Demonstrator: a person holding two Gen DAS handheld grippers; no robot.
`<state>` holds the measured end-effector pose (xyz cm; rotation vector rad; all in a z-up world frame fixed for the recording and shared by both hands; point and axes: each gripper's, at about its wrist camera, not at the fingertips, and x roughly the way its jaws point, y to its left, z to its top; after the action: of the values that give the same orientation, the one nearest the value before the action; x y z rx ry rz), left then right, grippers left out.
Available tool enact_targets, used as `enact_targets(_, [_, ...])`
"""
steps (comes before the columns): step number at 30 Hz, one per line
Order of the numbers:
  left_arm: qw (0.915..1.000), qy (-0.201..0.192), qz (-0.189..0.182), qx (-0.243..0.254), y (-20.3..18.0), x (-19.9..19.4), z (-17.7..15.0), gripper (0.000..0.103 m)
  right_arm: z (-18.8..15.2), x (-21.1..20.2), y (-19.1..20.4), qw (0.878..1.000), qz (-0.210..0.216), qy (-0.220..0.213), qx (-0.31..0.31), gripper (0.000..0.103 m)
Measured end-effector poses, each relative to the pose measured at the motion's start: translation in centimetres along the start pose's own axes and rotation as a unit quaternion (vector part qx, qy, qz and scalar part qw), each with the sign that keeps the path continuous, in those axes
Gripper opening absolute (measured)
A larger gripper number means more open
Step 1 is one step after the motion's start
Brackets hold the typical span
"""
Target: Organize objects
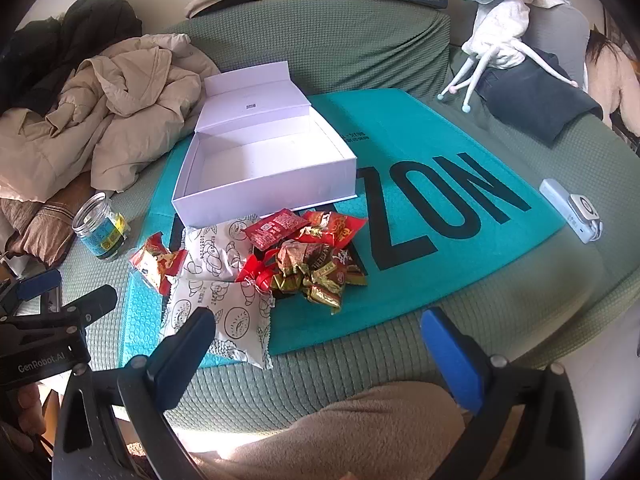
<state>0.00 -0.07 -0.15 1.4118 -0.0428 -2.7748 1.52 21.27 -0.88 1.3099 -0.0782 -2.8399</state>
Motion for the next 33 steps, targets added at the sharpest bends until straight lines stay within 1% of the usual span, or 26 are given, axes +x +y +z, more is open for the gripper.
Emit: enact_targets(33, [0.9999, 0.012, -0.002, 0.004, 0.01, 0.15, -0.78, 0.098, -0.73, -0.26, 0.29, 1.000, -0.004, 0.002, -0.005, 0.103])
